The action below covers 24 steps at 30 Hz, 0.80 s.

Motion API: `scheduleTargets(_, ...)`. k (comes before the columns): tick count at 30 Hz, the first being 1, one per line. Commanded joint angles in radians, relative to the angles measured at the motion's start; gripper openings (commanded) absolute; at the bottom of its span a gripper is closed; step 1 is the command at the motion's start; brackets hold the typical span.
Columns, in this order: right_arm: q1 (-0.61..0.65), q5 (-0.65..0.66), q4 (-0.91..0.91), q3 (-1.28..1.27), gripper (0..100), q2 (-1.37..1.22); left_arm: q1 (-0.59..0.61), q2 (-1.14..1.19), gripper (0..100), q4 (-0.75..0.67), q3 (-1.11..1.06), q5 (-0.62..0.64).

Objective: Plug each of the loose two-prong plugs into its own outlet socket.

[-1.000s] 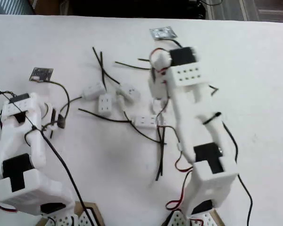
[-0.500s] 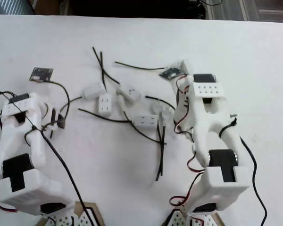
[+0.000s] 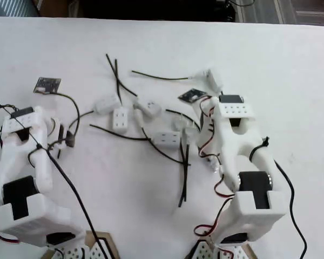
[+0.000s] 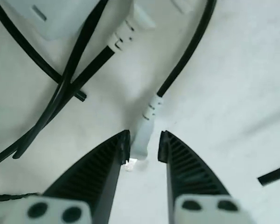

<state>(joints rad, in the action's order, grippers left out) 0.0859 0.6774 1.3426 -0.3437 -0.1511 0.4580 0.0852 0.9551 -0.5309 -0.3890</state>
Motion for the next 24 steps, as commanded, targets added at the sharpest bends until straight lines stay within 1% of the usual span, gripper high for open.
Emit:
scheduleTargets(1,0.004,0.008,0.031,0.003,10.4,0.048,0.010,-0.002,23,-0.012,0.003,0.002)
scheduleTargets(5,0.004,0.006,0.036,0.003,10.4,0.044,0.010,-0.002,23,-0.012,0.003,0.002)
scheduleTargets(10,0.010,-0.074,0.036,0.038,10.1,-0.051,0.010,-0.002,23,-0.012,0.003,0.002)
scheduleTargets(11,0.007,-0.078,0.038,0.055,9.4,-0.068,0.010,-0.002,23,-0.012,0.003,0.002)
scheduleTargets(15,-0.001,-0.084,0.039,0.106,1.2,-0.102,0.010,-0.002,23,-0.012,0.003,0.002)
scheduleTargets(17,0.004,-0.084,0.059,0.109,2.7,-0.102,0.010,-0.002,23,-0.012,0.003,0.002)
scheduleTargets(20,0.005,-0.084,0.093,0.115,1.7,-0.096,0.010,-0.002,23,-0.012,0.003,0.002)
scheduleTargets(24,-0.002,-0.080,0.139,0.115,1.7,-0.007,0.010,-0.002,23,-0.012,0.003,0.002)
